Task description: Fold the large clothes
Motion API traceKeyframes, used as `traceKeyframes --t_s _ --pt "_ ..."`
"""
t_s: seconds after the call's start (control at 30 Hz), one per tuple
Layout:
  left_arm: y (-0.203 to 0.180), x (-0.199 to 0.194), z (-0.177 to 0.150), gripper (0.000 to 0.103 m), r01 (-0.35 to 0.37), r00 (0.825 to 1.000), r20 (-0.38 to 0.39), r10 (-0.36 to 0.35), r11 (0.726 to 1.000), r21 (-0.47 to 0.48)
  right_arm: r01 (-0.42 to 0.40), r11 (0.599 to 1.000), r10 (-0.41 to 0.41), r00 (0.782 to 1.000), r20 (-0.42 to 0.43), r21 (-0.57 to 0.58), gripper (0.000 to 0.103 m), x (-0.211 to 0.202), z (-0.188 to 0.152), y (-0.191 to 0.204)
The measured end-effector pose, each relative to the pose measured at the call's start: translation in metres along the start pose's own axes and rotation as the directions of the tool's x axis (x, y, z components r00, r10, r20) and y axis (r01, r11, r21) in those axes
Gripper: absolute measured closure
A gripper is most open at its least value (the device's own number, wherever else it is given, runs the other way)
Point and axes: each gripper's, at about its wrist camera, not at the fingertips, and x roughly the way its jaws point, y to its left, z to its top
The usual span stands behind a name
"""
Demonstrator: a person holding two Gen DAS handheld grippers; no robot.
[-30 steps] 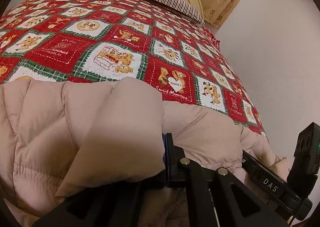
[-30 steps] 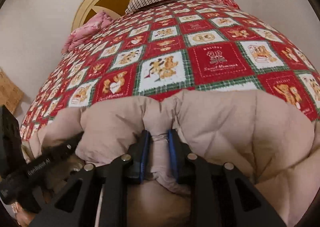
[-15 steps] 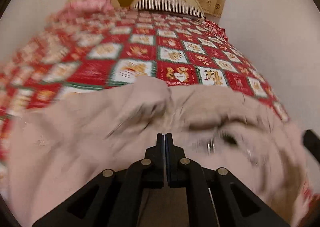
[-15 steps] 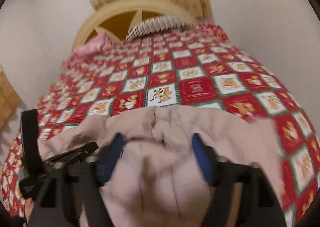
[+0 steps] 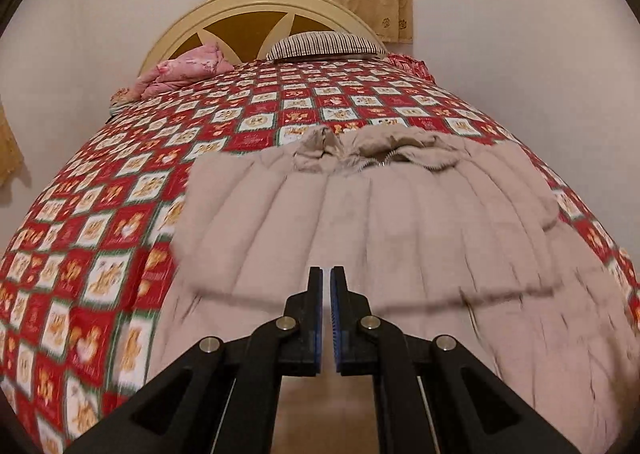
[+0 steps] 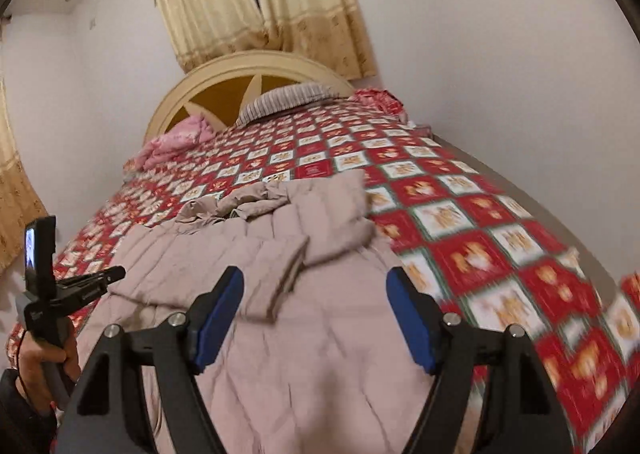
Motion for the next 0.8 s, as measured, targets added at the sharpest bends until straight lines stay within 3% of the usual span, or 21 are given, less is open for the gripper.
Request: traceKeyframes --t_s 0.07,0.2,0.37,0.47,0.53,0.6,0.67,0.7,0.8 --pt "0.003 -0.010 -0.015 0.099 0.028 1.000 -0.009 -0.028 1.000 -0.008 -0.008 0.999 0.007 1.000 0.008 0.043 0.026 -0.020 -0.012 -0.012" --pt "0.030 -0.027 -0.048 0.099 0.178 0.982 -0.047 -0.184 0.978 -0.107 -0.016 0.998 0.017 1.000 -0.007 0.066 0.024 -0.048 -0.028 -0.026" --pt "0.076 -0.061 -0.088 0.099 0.157 0.986 -0.016 -0.164 0.967 -0.200 0.001 1.000 0.000 0.998 -0.056 0.020 0.021 -0.070 -0.051 -0.036" --pt "0.104 -0.078 -0.113 0.097 0.202 0.979 0.018 -0.205 0.942 -0.267 -0.004 0.999 0.008 0.994 -0.105 0.039 0.021 -0.070 -0.061 -0.046" --pt "0.114 -0.081 -0.126 0.083 0.231 0.972 0.027 -0.234 0.923 -0.307 -0.001 0.997 0.012 0.991 -0.133 0.075 0.021 -0.069 -0.068 -0.056" --pt "0.125 -0.085 -0.139 0.032 0.262 0.963 0.034 -0.268 0.893 -0.366 -0.003 0.995 0.015 0.992 -0.127 0.101 0.021 -0.071 -0.073 -0.061" --pt "0.134 -0.092 -0.147 0.028 0.302 0.951 0.067 -0.302 0.861 -0.410 -0.008 0.991 0.025 0.992 -0.125 0.135 0.021 -0.073 -0.077 -0.063" --pt "0.136 -0.094 -0.150 0.028 0.303 0.951 0.069 -0.303 0.857 -0.417 -0.012 0.989 0.031 0.991 -0.129 0.147 0.021 -0.073 -0.078 -0.064" --pt "0.138 -0.101 -0.152 0.028 0.229 0.972 0.031 -0.235 0.894 -0.385 -0.020 0.991 0.038 0.990 -0.139 0.130 0.021 -0.075 -0.077 -0.058"
